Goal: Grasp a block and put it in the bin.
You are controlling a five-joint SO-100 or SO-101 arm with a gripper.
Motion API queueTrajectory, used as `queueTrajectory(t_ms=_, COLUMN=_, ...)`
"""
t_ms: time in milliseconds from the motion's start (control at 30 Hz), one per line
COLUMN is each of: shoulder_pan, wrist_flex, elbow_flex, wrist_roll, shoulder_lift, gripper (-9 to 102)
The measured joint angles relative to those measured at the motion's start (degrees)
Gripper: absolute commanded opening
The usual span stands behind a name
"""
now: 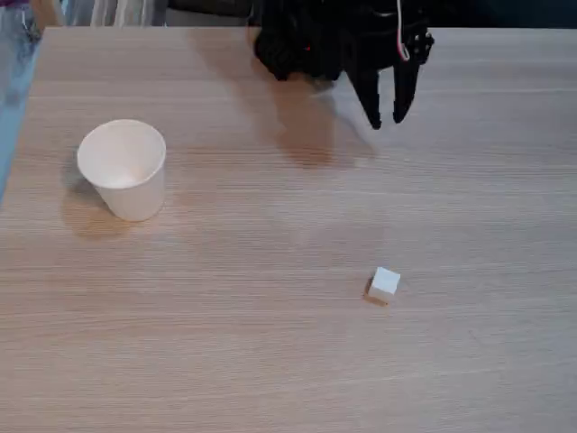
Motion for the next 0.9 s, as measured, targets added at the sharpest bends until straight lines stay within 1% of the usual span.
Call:
queueTrajectory(t_ms=200, shoulder_pan=-2.02, wrist_flex=-0.09, elbow_flex=-1.49, wrist_roll=-0.88, shoulder_lift=-3.6, gripper=19)
queueTrajectory(t_ms=267, shoulder_pan=-2.37, wrist_flex=-1.32, elbow_flex=-2.9, wrist_roll=-1.23, shoulder_lift=-6.42, gripper=19)
queueTrajectory(t_ms=500, shoulder_pan=0.09, wrist_flex=-5.27, elbow_flex=-8.7, wrist_roll=-5.27, shoulder_lift=-18.11, gripper=21)
queueTrajectory(t_ms=900, shoulder_pan=3.96, wrist_flex=-13.18, elbow_flex=-14.5, wrist_roll=-6.68, shoulder_lift=-31.55, gripper=21)
